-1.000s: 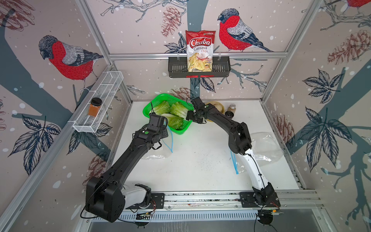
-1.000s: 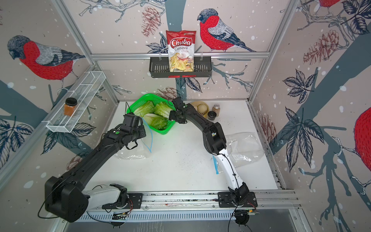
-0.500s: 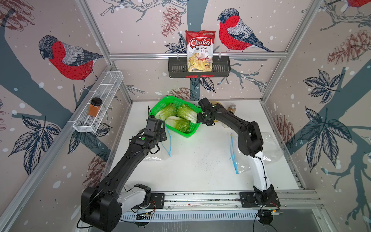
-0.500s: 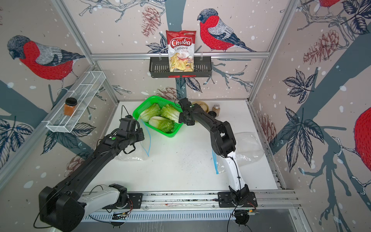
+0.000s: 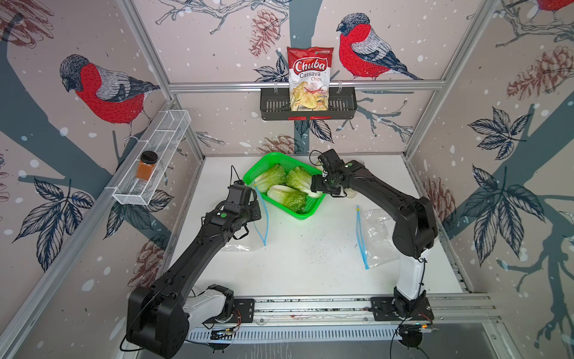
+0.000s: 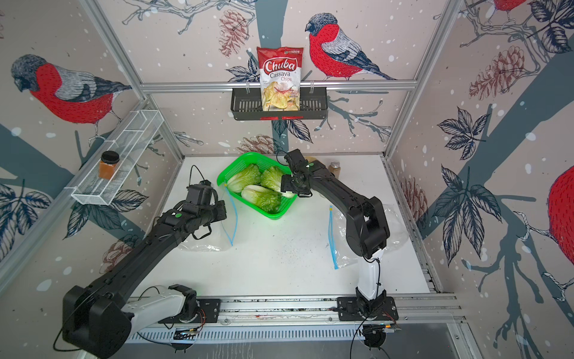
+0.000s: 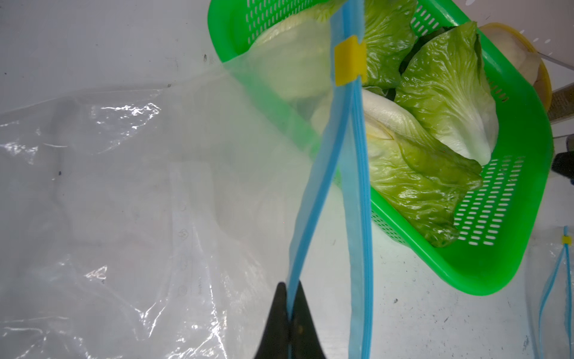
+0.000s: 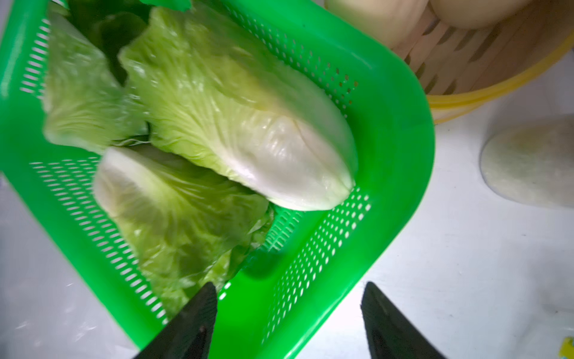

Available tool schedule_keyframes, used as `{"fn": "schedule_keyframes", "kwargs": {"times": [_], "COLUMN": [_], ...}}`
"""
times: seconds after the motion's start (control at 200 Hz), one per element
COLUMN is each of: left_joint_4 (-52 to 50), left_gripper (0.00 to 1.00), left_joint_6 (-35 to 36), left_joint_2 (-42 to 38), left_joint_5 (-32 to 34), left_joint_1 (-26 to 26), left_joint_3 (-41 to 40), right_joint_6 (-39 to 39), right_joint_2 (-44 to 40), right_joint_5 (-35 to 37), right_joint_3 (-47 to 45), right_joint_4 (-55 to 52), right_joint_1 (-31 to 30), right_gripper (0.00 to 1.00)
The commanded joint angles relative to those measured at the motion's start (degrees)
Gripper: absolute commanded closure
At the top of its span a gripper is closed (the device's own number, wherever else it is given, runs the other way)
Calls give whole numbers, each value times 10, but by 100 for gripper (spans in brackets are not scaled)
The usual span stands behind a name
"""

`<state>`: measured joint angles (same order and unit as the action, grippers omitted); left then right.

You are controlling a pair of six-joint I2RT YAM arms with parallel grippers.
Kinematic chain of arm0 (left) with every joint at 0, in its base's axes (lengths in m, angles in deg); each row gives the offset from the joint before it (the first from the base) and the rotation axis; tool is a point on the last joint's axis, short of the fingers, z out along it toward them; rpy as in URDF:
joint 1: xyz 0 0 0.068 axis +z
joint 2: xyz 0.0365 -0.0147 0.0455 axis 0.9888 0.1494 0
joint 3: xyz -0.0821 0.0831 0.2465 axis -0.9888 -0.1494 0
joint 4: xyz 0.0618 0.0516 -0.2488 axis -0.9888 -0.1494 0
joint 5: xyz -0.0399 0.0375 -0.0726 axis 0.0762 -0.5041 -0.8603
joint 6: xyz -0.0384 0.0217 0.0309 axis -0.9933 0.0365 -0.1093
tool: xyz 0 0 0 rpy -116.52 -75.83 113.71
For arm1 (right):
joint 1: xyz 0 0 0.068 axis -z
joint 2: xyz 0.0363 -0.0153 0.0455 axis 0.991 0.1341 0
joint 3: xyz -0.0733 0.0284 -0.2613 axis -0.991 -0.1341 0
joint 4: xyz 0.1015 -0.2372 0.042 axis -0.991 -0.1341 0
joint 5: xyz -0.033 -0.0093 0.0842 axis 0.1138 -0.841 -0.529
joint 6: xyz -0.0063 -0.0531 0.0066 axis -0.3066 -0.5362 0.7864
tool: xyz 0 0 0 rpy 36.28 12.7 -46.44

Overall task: Put the chinese cabbages into a zipper bag and zip it
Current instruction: Move the basket to the center of the board, then pick up the Chinese cabbage from the basket.

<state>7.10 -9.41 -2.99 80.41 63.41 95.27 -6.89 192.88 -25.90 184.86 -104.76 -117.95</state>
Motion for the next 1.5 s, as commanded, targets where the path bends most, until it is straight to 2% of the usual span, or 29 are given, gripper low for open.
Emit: {"fn": "schedule_keyframes", "kwargs": {"times": [0.0, 0.165, 0.53, 0.735, 0.89, 1.016, 1.296, 1.426, 1.496], "left_joint_4": [26, 39, 42, 36, 30, 27, 18, 16, 17], "left_gripper": [100, 100, 100, 99, 96, 96, 94, 94, 94], "left_joint_6": [-3, -4, -16, -23, -24, -27, -35, -32, -32], "left_joint_2": [6, 13, 22, 23, 18, 18, 12, 13, 16], "left_joint_5": [-27, -36, -37, -35, -30, -31, -19, -14, -16], "left_joint_1": [1, 0, 0, 0, 0, 0, 1, 0, 1], "left_joint_3": [5, 7, 9, 5, 7, 4, 3, 3, 6], "right_joint_6": [43, 94, 153, 186, 207, 209, 229, 214, 206], "right_joint_2": [-15, 18, 88, 96, 90, 92, 43, 12, -9], "right_joint_5": [-116, -194, -213, -232, -230, -225, -221, -214, -223], "right_joint_3": [-27, -48, -23, -43, -76, -85, -143, -156, -167], "right_joint_4": [54, 133, 165, 234, 297, 331, 442, 441, 446], "right_joint_1": [-11, -26, -37, -35, -28, -25, -25, -19, -13], "right_gripper": [19, 16, 13, 18, 27, 38, 84, 96, 98]}}
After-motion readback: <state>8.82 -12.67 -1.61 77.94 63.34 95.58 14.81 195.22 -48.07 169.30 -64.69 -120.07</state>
